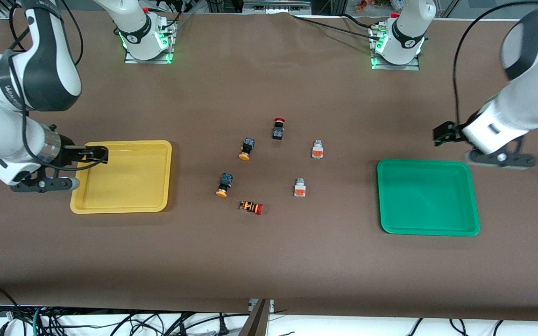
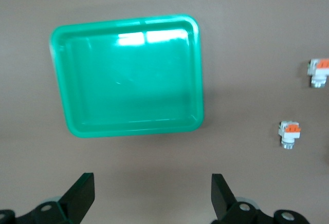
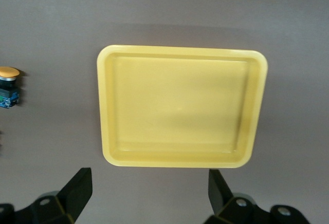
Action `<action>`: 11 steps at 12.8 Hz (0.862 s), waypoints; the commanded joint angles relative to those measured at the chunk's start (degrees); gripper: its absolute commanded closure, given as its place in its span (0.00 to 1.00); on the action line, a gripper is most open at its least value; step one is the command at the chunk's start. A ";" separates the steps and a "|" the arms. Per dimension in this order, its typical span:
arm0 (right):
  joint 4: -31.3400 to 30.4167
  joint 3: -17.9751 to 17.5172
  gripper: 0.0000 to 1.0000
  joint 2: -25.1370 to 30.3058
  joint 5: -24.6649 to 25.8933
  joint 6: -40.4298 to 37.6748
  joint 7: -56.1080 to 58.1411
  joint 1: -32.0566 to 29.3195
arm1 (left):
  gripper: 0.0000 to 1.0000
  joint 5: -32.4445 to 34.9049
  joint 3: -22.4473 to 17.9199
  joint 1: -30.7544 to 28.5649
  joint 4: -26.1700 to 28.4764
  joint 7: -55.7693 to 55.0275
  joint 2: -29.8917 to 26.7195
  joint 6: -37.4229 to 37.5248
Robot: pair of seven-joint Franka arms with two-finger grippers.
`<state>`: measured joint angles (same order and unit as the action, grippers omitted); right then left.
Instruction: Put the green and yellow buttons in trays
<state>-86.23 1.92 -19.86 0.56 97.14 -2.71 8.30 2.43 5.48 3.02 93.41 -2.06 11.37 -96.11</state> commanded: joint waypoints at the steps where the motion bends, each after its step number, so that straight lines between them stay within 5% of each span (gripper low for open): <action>1: 0.45 0.01 0.00 -1.75 -3.27 1.90 -2.02 1.36 | 0.00 -0.85 -0.20 3.91 -1.57 -1.36 5.93 -4.49; 11: -1.40 -0.08 0.00 -12.64 -3.81 17.80 -30.05 17.17 | 0.00 -0.77 -0.29 18.41 -9.65 -25.07 23.34 -25.60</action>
<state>-87.60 1.41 -29.96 -2.66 111.48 -28.96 23.48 2.23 5.97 18.93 87.10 -23.51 31.50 -119.48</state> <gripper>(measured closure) 0.000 0.000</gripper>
